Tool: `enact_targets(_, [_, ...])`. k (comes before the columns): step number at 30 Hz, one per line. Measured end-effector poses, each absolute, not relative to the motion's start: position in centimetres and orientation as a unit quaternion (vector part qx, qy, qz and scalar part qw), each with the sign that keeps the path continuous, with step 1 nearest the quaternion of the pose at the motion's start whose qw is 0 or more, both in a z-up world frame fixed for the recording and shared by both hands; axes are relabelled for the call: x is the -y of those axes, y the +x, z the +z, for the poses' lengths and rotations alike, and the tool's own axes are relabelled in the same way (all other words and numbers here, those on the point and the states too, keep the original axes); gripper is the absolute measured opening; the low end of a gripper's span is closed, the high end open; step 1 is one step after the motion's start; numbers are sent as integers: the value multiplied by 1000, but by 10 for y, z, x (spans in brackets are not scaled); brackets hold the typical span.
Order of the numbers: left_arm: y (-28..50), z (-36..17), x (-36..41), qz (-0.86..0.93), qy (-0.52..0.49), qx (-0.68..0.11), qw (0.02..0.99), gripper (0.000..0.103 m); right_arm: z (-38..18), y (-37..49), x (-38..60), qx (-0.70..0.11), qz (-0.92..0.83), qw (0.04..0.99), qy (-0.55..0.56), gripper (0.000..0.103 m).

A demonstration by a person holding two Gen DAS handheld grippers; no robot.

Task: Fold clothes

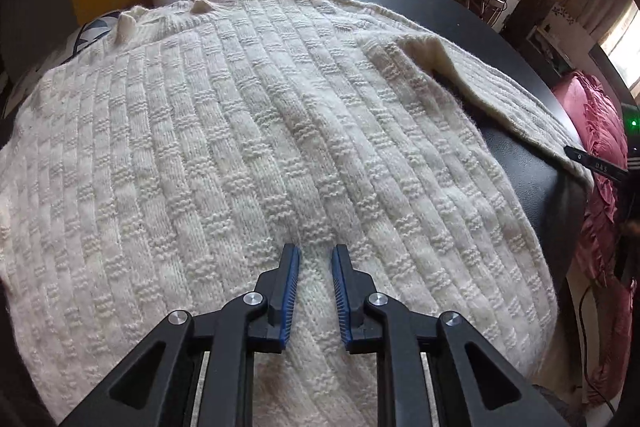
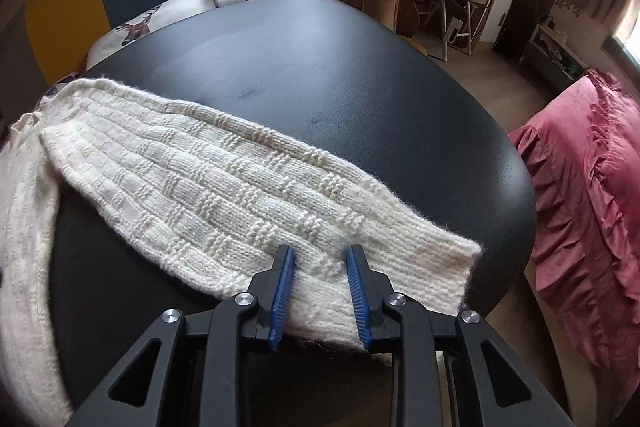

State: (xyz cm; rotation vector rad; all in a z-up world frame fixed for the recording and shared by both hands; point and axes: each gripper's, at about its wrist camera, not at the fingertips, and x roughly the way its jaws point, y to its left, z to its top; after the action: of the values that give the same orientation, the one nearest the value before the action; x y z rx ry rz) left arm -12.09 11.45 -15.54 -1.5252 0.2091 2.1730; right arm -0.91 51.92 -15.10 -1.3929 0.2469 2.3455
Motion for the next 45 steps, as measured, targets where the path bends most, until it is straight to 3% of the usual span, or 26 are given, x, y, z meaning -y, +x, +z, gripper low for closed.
enact_targets(8, [-186, -100, -142, 814, -498, -71, 292, 16, -150, -55, -567, -55, 834, 212, -507, 29])
enact_targets(13, [-245, -82, -196, 819, -468, -84, 323, 17, -134, -69, -589, -108, 840, 206, -490, 32])
enact_targets(17, [-271, -92, -238, 813, -458, -118, 338, 17, -114, -73, -573, -146, 855, 164, -469, 32])
enact_targets(23, [-298, -131, -282, 793, -476, -162, 343, 17, -146, -106, -564, -100, 821, 195, -527, 32])
enact_targets(27, [-321, -165, -296, 780, -512, -176, 314, 17, -150, -127, -581, -90, 826, 222, -510, 33])
enact_targets(34, [-322, -166, -288, 795, -500, -141, 313, 18, -152, -146, -593, -75, 832, 224, -502, 34])
enact_targets(40, [-303, -134, -254, 808, -480, -88, 329, 18, -138, -151, -592, -76, 829, 217, -509, 37])
enact_targets(45, [-259, -124, -236, 788, -480, -87, 375, 18, -103, -161, -525, -86, 870, 93, -477, 37])
